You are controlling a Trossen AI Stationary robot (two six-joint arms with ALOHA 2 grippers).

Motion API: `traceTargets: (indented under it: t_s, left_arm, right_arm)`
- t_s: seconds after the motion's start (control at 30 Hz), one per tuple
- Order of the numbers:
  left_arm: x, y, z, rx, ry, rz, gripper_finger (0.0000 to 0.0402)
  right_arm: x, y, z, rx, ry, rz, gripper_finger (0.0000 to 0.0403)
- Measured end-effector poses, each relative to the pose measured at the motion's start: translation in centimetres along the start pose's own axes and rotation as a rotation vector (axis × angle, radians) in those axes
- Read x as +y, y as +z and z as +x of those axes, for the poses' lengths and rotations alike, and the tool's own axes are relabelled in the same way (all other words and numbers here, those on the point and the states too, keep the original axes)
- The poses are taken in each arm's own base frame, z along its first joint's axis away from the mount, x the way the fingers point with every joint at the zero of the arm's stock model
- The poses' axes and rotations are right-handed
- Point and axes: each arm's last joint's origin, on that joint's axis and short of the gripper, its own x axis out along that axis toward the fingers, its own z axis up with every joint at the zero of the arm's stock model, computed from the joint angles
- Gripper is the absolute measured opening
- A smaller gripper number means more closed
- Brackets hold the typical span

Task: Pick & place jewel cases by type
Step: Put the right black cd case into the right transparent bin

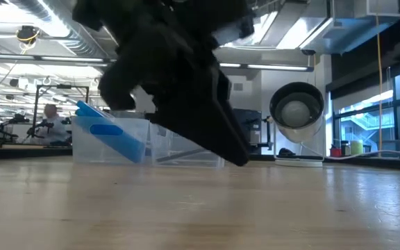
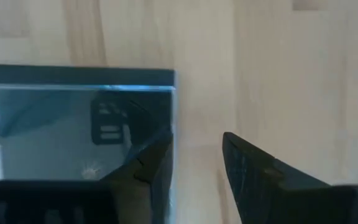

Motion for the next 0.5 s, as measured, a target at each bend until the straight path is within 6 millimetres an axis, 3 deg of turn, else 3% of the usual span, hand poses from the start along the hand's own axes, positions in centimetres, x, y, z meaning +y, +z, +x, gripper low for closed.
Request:
traceTargets:
  t_s: [0.23, 0.5]
  left_arm:
    - [1.6, -1.9, -0.1, -0.055, -0.071, -0.011, 0.0187]
    - [2.6, -6.3, -5.0, -0.489, -0.047, -0.084, 0.0187]
  right_arm:
    - [-1.1, -0.3, -0.3, -0.149, 0.185, 0.012, 0.0139]
    - [-3.1, 0.3, -1.2, -0.230, 0.230, 0.034, 0.0139]
